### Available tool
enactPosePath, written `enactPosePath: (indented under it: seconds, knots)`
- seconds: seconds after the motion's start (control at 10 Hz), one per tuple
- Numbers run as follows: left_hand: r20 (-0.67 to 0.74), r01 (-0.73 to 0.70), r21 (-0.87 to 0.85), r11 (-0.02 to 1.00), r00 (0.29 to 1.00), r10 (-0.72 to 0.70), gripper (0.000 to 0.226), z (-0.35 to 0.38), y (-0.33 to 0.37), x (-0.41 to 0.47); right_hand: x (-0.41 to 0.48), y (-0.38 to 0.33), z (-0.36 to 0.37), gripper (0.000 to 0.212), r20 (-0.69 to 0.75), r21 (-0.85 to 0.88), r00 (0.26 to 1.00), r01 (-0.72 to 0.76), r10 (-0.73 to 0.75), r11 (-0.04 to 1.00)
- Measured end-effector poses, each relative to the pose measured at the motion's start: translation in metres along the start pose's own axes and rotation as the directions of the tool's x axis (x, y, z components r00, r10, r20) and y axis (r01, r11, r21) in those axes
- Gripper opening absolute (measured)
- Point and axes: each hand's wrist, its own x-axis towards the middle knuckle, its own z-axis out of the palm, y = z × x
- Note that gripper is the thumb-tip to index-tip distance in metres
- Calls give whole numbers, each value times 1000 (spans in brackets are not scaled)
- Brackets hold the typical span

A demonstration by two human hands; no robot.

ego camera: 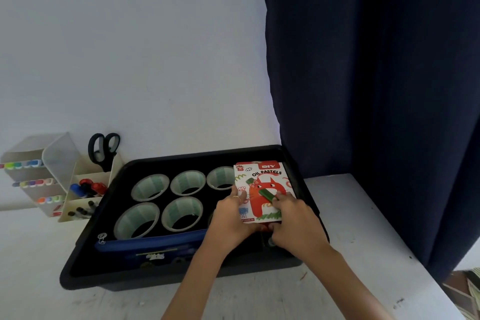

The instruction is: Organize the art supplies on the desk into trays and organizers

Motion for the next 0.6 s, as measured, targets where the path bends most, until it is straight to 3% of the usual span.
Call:
enactPosePath:
  seconds: [0.2, 0.3, 0.4, 0.5, 0.6]
  knots:
    - [13, -43, 107, 993, 999, 42, 69, -2, -5, 1, 2, 1, 6, 66, 81, -49, 995, 59, -55, 997]
    - [74, -100, 338, 936, 994, 79, 75, 0, -3, -3, -1, 2, 4, 70, 185, -116, 981, 78, -55, 990]
    - [72, -102, 441, 892, 994, 78, 79, -2, 7, -9, -9, 2, 2, 69, 165, -140, 983, 100, -76, 985]
    - [-88, -100, 390, 916, 986, 145, 77, -7, 14, -17, -11, 1, 1, 70, 31, -52, 995, 92, -91, 994]
    - [-239, -109, 325, 939, 952, 193, 59, -7, 11, -35, -16, 0, 0, 65, -97, -1, 987, 132, -132, 991]
